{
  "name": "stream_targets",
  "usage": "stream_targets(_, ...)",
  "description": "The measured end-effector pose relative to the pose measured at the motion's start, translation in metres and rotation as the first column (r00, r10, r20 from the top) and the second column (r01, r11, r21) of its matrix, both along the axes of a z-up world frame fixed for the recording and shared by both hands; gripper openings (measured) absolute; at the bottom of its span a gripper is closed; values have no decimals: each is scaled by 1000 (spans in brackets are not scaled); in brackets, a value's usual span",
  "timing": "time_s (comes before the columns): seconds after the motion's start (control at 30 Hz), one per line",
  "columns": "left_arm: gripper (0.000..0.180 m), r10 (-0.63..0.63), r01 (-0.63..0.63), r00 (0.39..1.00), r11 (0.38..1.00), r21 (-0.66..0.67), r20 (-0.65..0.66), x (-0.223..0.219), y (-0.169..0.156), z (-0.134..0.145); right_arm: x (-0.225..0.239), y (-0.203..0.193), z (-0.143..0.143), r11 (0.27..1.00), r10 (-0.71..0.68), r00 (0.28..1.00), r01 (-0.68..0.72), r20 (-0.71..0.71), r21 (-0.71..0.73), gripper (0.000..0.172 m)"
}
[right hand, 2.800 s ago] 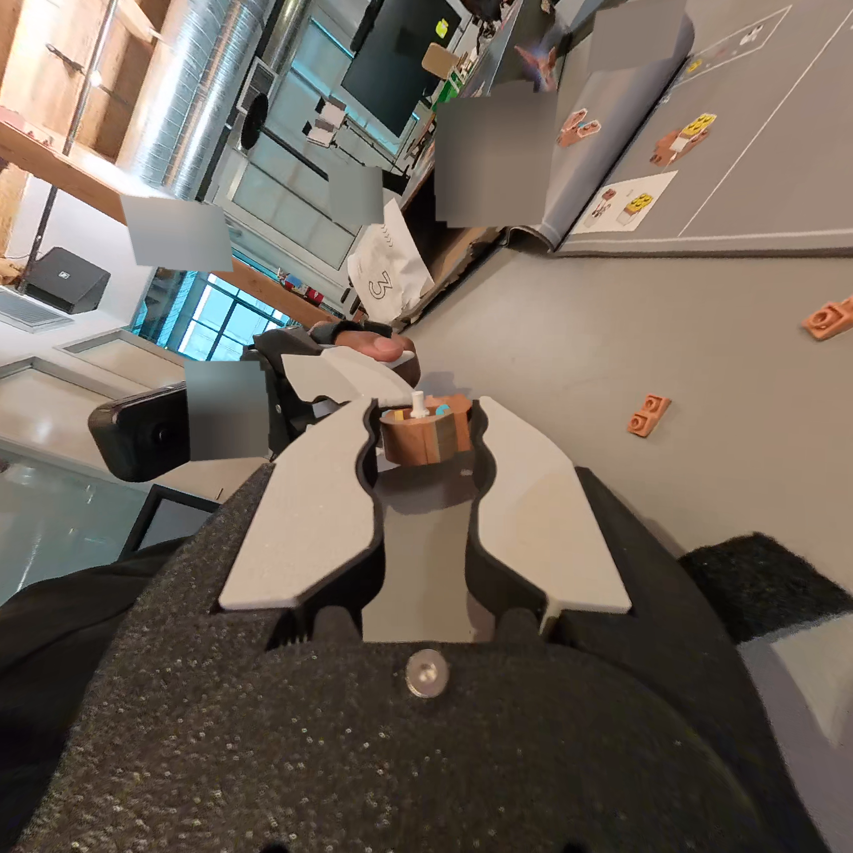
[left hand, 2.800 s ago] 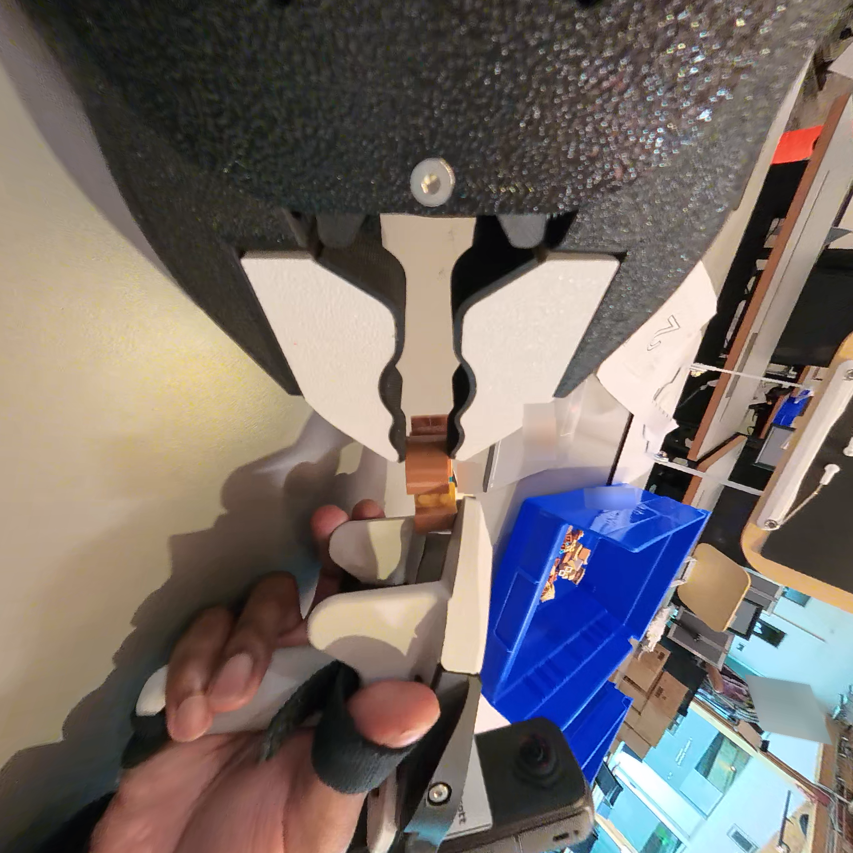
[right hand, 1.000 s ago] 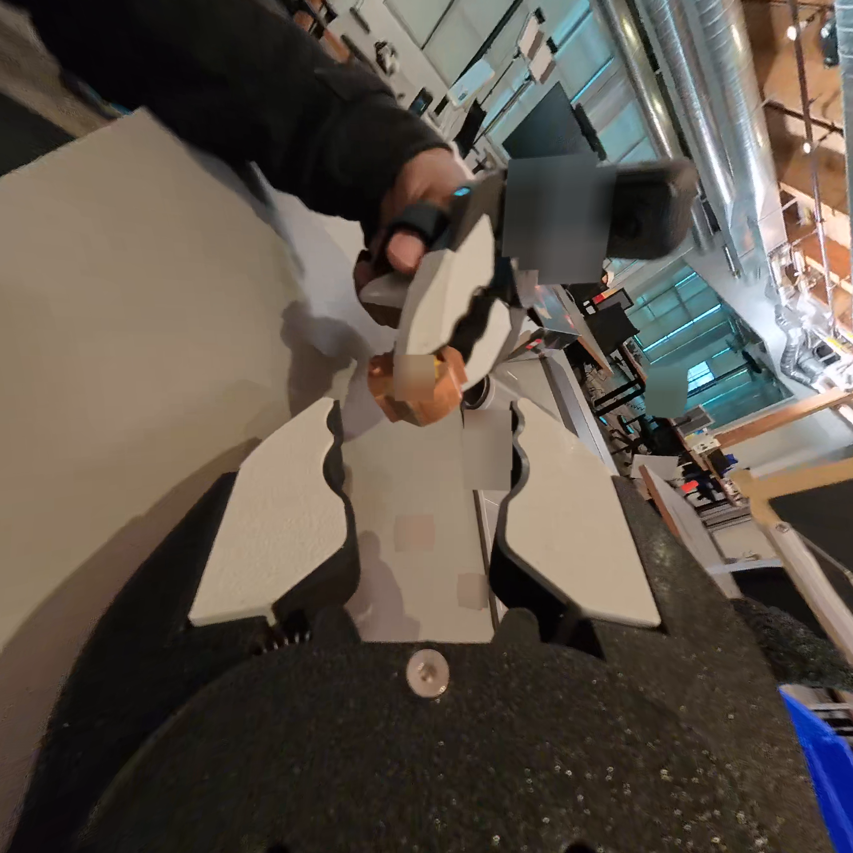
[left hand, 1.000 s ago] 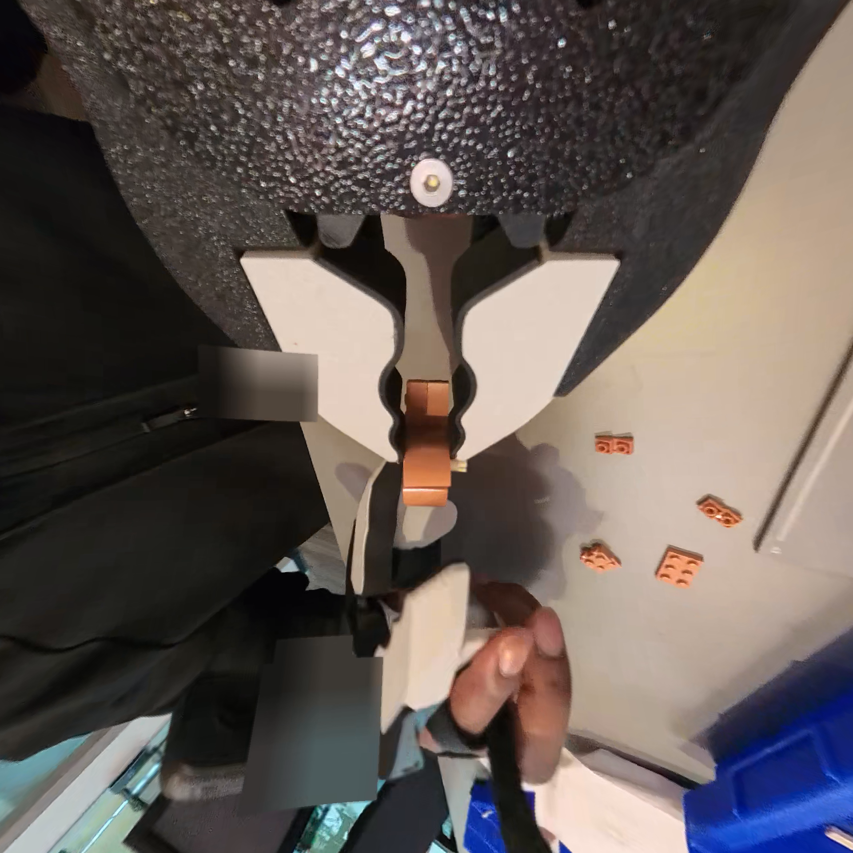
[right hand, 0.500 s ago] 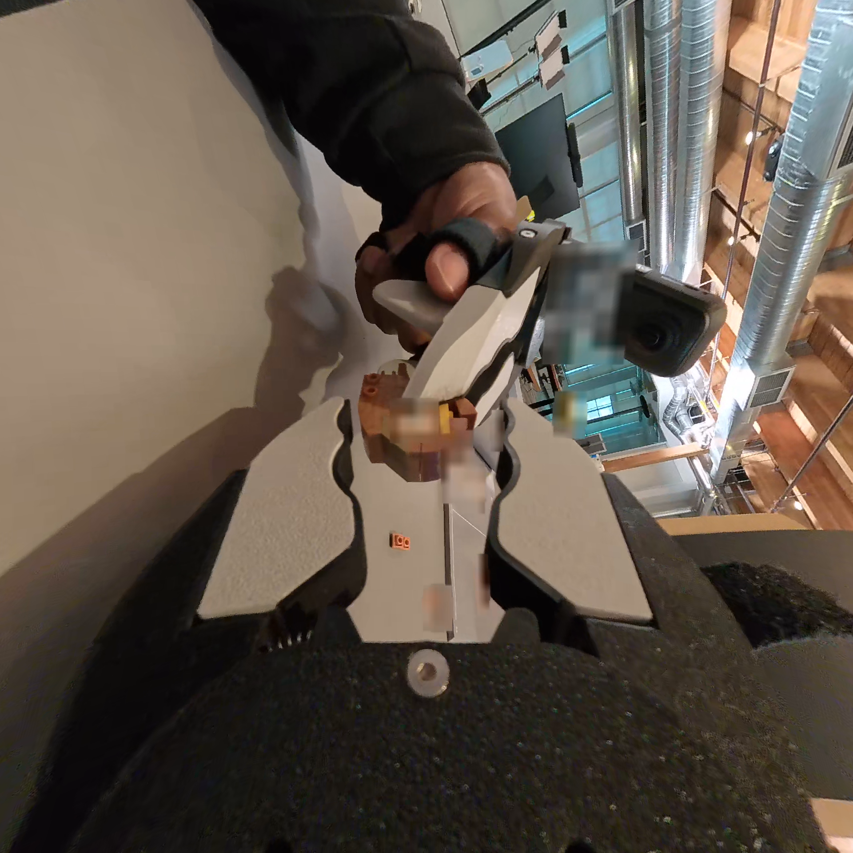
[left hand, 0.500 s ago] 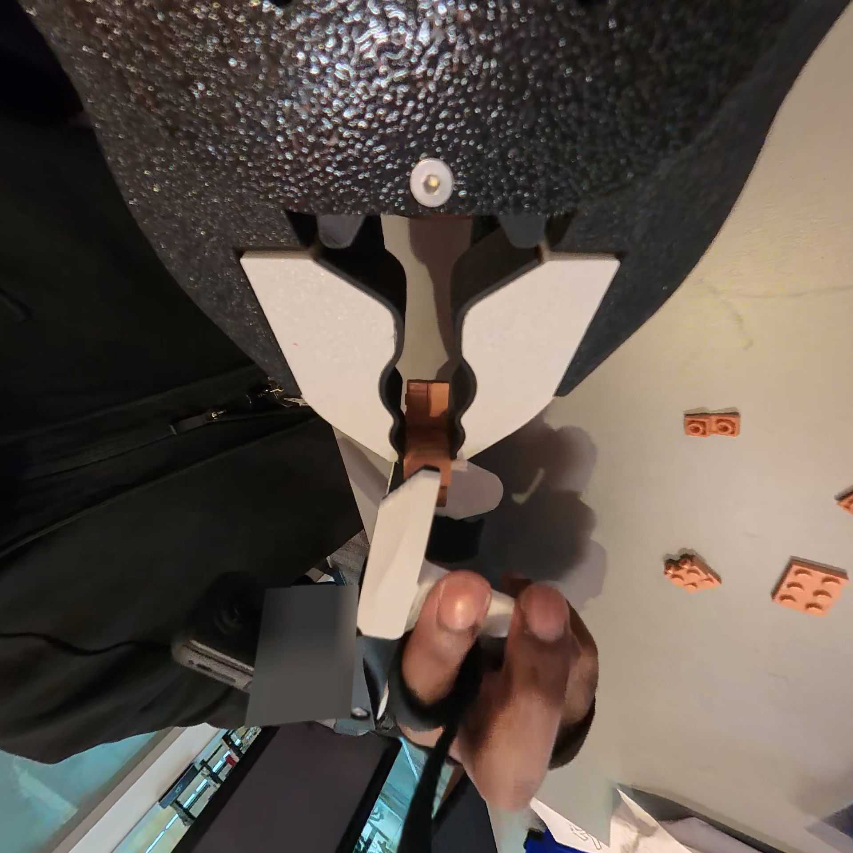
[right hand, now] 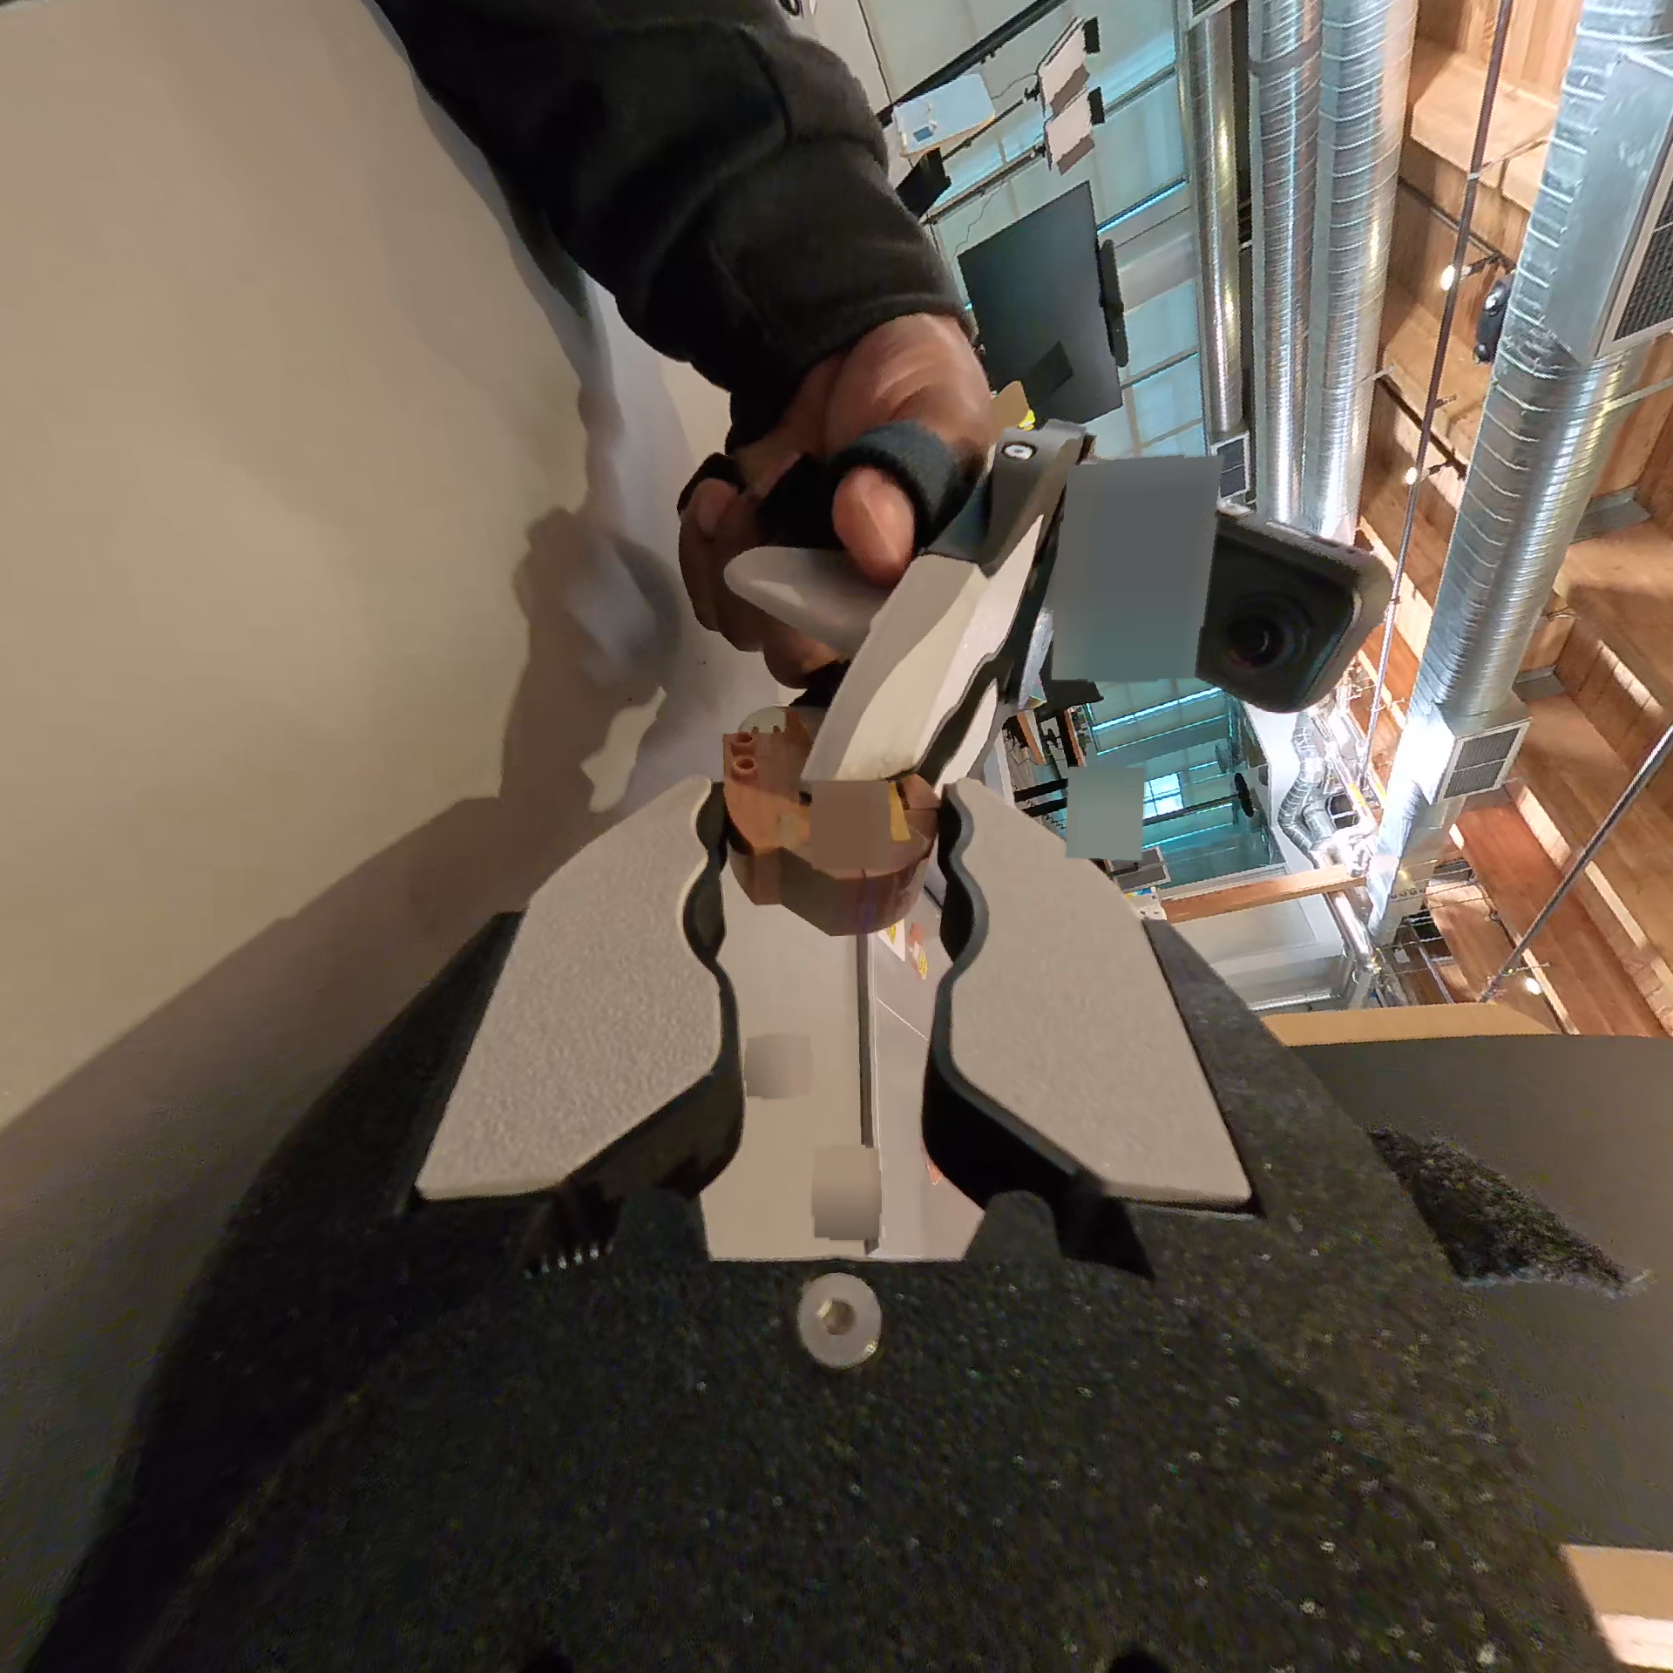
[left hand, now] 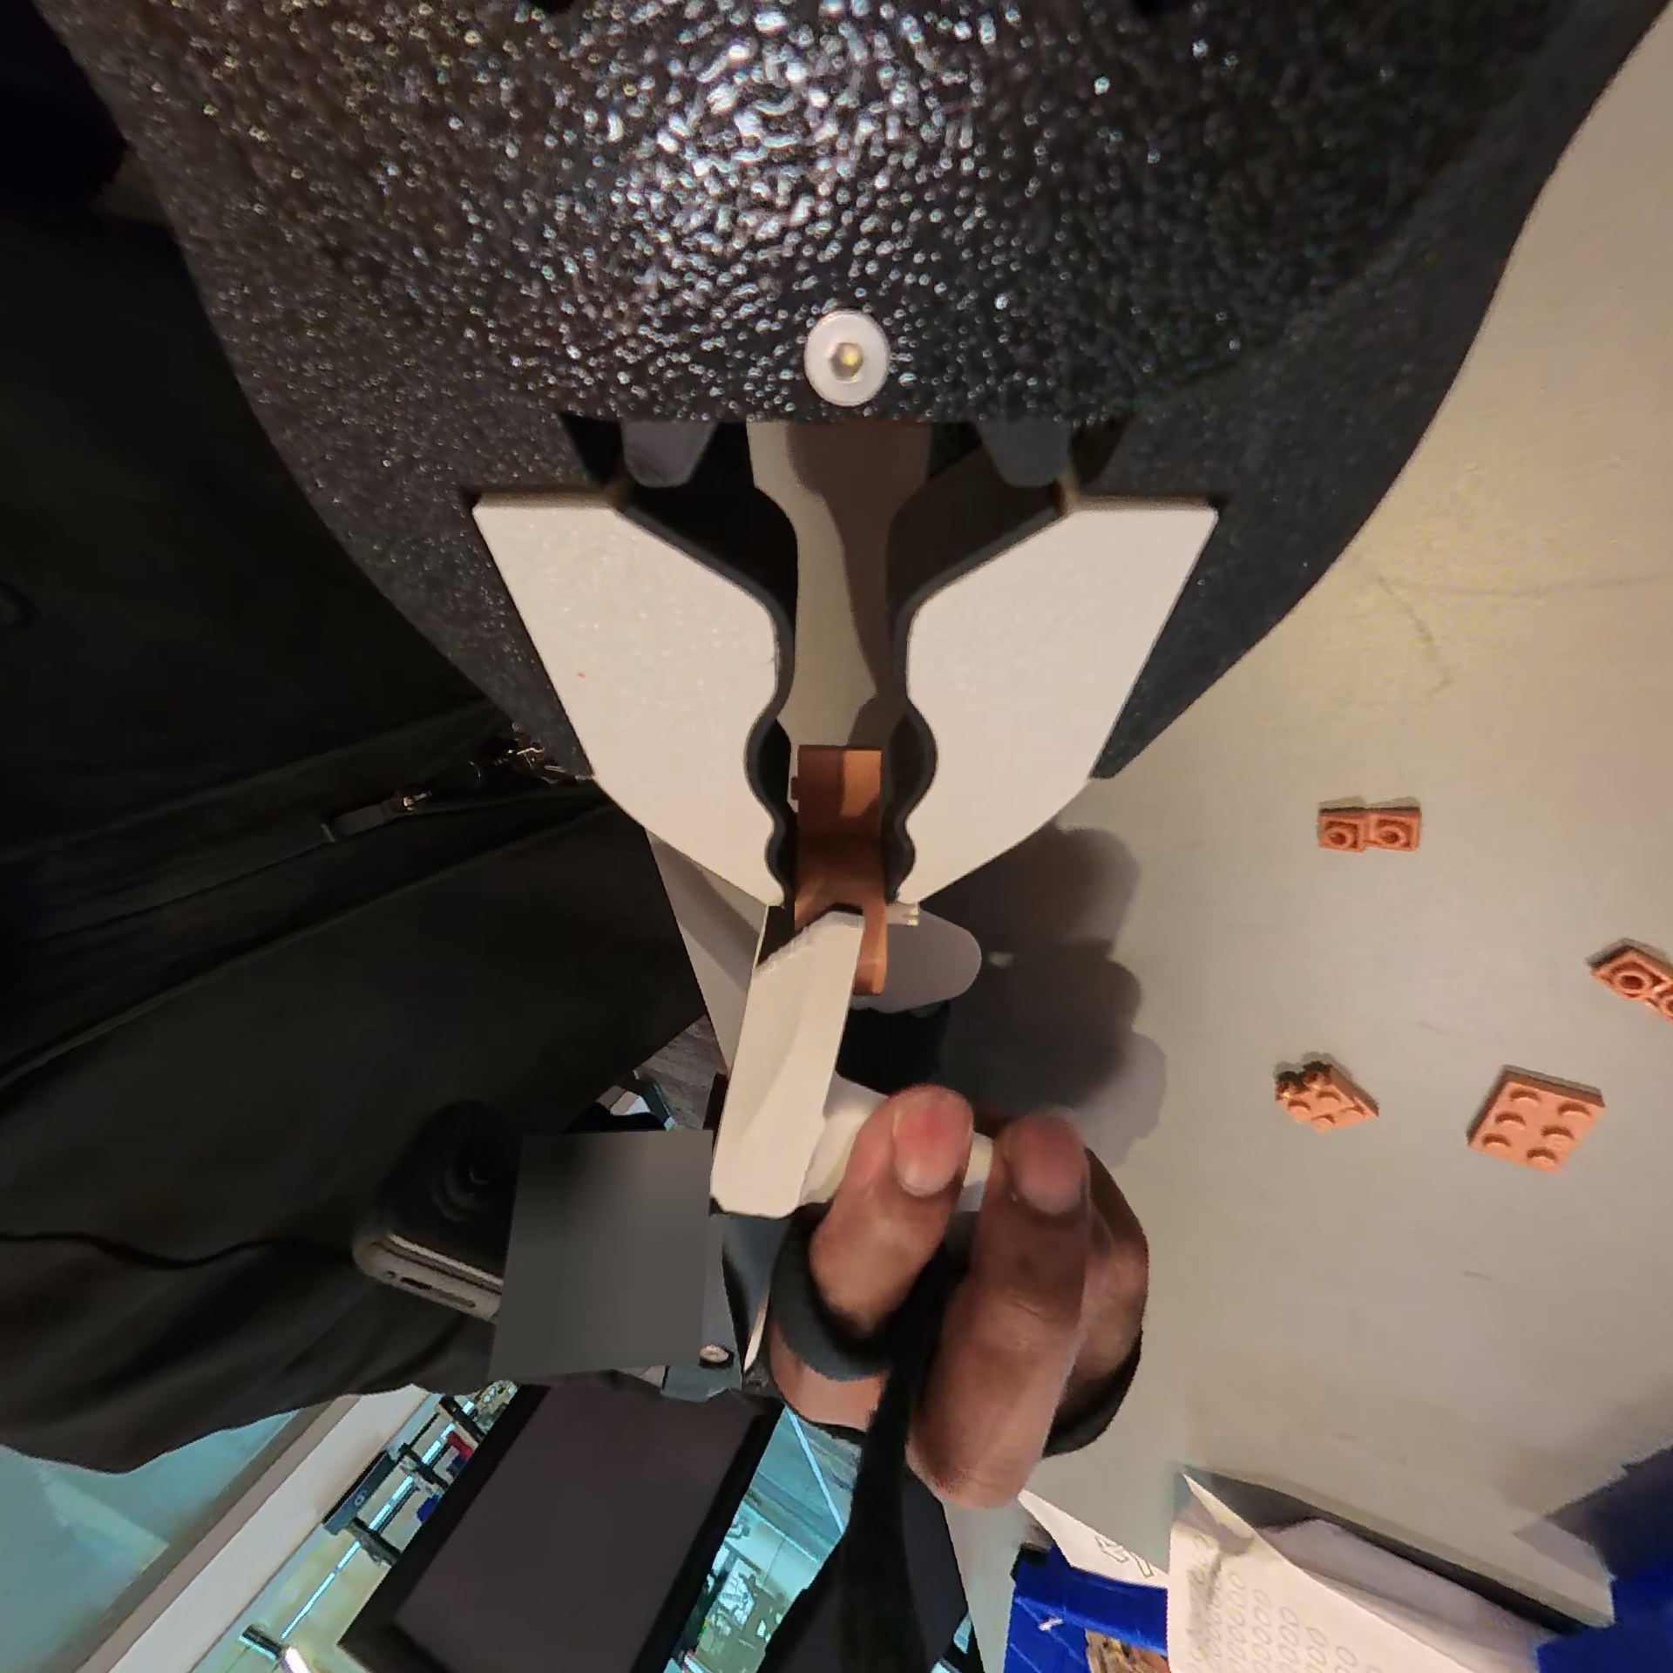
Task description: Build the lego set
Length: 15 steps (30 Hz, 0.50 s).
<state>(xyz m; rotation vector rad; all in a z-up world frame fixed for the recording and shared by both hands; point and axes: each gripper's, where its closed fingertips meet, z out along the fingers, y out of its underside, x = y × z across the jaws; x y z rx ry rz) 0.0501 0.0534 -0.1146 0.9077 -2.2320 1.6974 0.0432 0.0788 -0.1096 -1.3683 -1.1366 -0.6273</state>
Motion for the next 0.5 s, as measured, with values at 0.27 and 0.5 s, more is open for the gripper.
stream_targets(0.27,28,10,-12,998,999,30,64,0,-1,1,1,-4,11,999,-13,1000,13,1,43,45)
stream_targets(0.5,34,72,-100,919,994,51,387,4,16,32,3,-10,24,998,-7,996,13,-93,55,44)
